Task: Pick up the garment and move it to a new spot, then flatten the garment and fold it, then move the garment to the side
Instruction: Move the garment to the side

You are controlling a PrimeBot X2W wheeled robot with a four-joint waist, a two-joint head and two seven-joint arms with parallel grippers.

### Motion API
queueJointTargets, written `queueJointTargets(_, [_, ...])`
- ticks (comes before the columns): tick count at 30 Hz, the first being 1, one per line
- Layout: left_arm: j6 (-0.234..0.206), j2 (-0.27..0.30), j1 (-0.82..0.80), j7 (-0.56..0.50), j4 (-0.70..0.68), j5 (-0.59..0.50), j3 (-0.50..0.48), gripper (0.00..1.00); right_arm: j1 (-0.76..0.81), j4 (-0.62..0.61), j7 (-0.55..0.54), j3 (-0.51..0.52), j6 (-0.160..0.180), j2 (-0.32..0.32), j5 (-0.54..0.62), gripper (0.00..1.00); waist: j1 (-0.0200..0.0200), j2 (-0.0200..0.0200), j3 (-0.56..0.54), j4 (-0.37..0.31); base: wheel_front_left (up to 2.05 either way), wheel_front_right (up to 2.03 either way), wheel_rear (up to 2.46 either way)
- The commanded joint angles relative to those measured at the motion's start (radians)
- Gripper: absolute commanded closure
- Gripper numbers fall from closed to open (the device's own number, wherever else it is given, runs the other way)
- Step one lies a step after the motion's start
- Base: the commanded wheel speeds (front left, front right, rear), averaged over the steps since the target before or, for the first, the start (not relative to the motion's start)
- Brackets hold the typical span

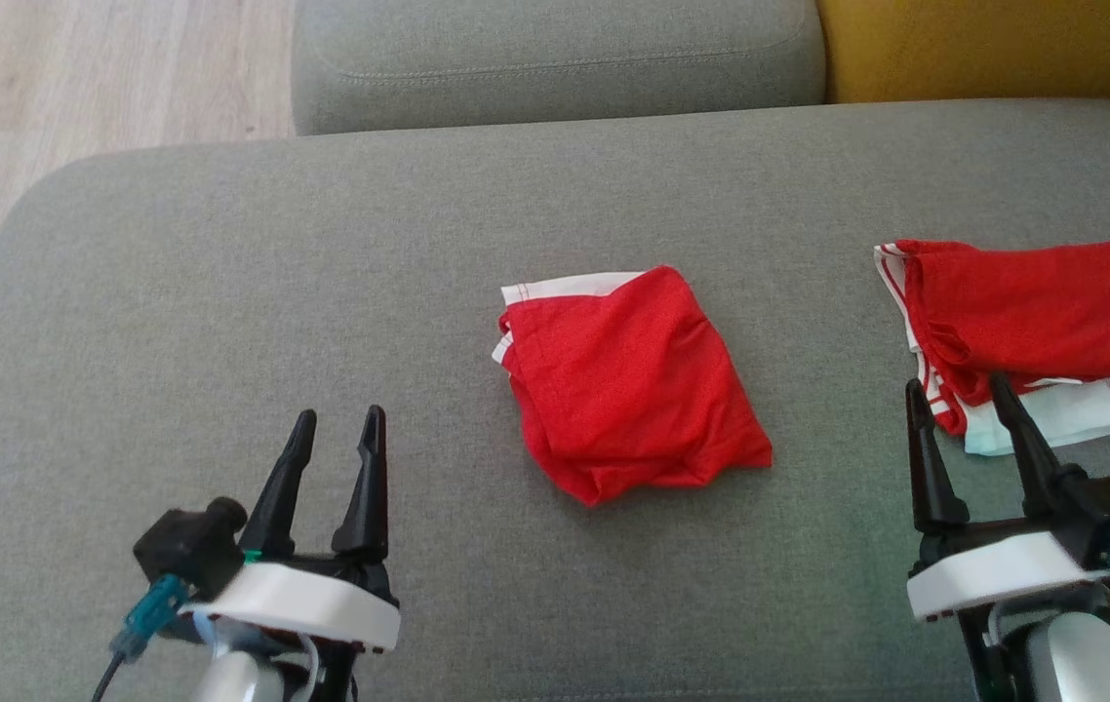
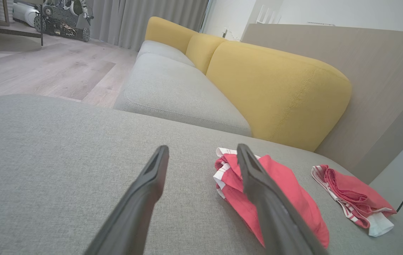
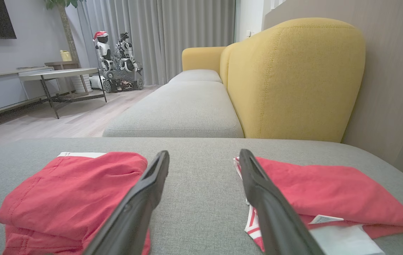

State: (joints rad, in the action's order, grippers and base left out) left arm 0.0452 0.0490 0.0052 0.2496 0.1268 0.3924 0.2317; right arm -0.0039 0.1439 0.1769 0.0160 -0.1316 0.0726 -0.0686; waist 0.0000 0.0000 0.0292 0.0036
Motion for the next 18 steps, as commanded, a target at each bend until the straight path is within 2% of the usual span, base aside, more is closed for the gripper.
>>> queueJointTargets(1, [0.003,0.001,-0.032,0.012,-0.042,-0.01,-0.037,0.0,-0.022,-0.031,0.011,-0.017,0.001,0.002,0.006,0.0,0.0,0.0,0.001,0.0,0.0,0.0,0.0])
queueJointTargets(8, [0.005,0.001,-0.034,0.012,-0.05,-0.013,-0.041,0.0,-0.032,-0.031,0.014,-0.017,0.001,-0.009,0.008,0.0,0.0,0.0,0.011,0.006,0.0,0.0,0.0])
queueJointTargets(12, [0.008,0.001,-0.046,0.012,-0.052,-0.015,-0.036,0.0,-0.06,-0.023,-0.004,-0.059,0.001,0.007,0.061,0.0,0.0,0.0,0.036,0.015,0.0,0.0,0.0])
queueJointTargets(17, [0.016,0.001,-0.064,0.012,-0.043,-0.014,-0.021,0.0,-0.119,0.021,-0.057,-0.084,0.001,0.0,0.032,0.0,0.0,0.0,0.071,0.034,0.0,0.0,0.0])
queueJointTargets(18, [0.02,0.001,-0.076,0.012,-0.04,-0.013,-0.012,0.0,-0.154,0.044,-0.073,-0.121,0.001,0.015,0.038,0.0,0.0,0.0,0.09,0.047,0.0,0.0,0.0])
